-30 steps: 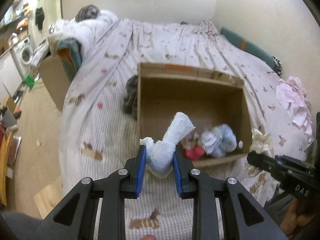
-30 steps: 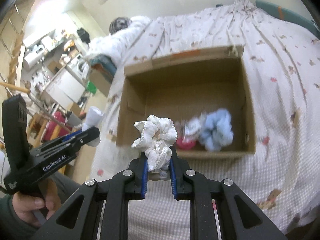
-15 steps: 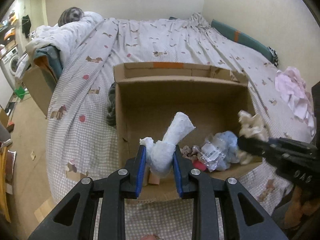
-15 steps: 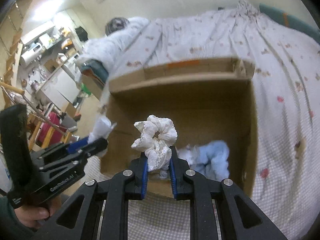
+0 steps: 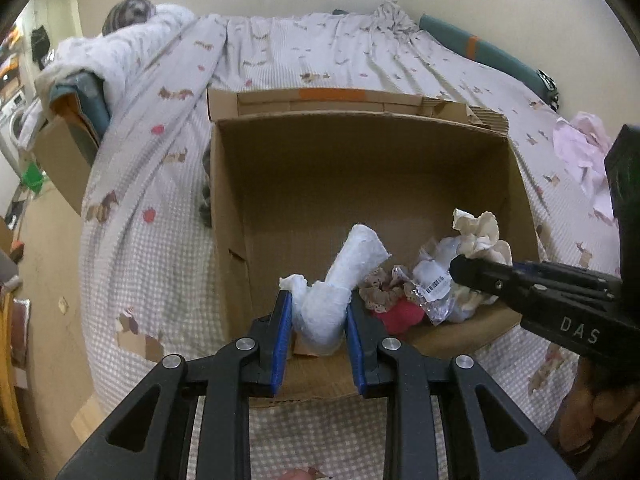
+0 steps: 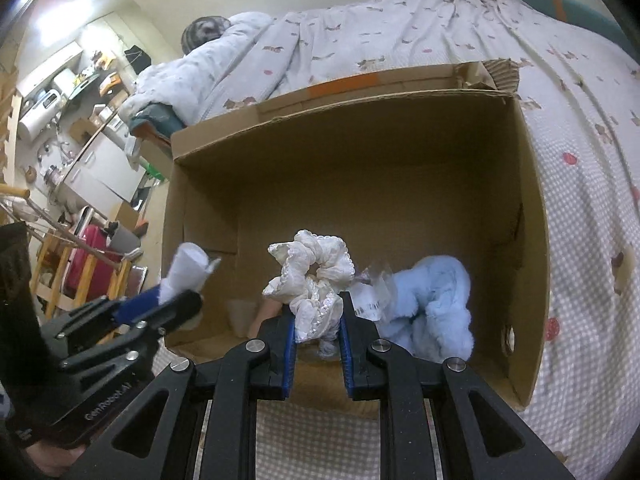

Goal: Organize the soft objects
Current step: 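Carry the sock and lace scrunchie over the box with both tools, then open both tools to drop the sock and lace scrunchie into the box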

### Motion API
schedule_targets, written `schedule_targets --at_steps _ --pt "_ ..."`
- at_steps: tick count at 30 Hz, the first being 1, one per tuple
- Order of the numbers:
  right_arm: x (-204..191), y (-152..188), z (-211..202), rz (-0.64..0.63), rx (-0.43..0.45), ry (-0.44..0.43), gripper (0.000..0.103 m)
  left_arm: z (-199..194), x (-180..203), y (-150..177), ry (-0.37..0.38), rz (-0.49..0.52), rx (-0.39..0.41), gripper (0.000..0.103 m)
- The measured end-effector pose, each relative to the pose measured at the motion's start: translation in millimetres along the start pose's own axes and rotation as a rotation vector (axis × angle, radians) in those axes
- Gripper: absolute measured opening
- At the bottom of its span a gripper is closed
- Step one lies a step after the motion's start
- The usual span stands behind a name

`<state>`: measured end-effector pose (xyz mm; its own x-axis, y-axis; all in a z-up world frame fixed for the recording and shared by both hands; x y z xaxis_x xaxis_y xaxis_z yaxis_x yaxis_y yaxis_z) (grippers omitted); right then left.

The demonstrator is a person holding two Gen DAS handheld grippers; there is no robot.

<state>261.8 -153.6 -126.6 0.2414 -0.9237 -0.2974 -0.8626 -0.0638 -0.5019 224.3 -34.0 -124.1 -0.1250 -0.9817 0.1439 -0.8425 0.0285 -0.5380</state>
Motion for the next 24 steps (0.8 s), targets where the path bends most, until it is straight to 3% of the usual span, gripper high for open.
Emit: schedule_targets --at_steps 10,13,16,18,21,22,24 --pt "0.7 4.3 10.8 0.032 -0.05 -0.029 0.02 11.9 -5.8 3.1 0.016 -0.053 -0.016 0.024" --pt "0.0 4.5 14.1 0.065 -0.06 -0.067 0.021 13.2 -7.9 5.5 0.043 -0.086 -0.028 0.031" --pt "0.4 4.1 14.3 0.09 -0.054 -0.096 0.021 12.1 -6.6 5.2 0.055 -0.094 -0.028 0.041" --pt "-0.7 3.3 12.6 0.091 -0.043 -0.099 0.021 10.5 -5.6 4.4 0.048 -0.088 -0.024 0.065" --pt "-0.8 2.1 10.5 0.098 -0.031 -0.101 0.028 6.7 -3.1 3.1 0.048 -0.081 -0.012 0.073" --pt "-0.7 1.5 10.5 0.104 -0.03 -0.104 0.032 6.2 -1.8 3.0 0.042 -0.073 -0.015 0.076" --pt "0.4 0.4 10.2 0.121 -0.032 -0.111 0.056 5.3 -0.6 3.0 0.031 -0.065 -0.014 0.087"
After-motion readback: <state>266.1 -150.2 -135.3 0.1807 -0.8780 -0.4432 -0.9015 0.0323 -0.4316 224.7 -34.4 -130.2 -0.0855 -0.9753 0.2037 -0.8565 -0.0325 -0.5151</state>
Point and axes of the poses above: each gripper's, at about its wrist camera, not at the fingertips, and z roughly the way its jaws point, x to its right, y to its underside, the point moved 9 cm from there along z, roughly the way its jaws point, and after that the axes turned 5 degrees about y, right-handed, at the moved point
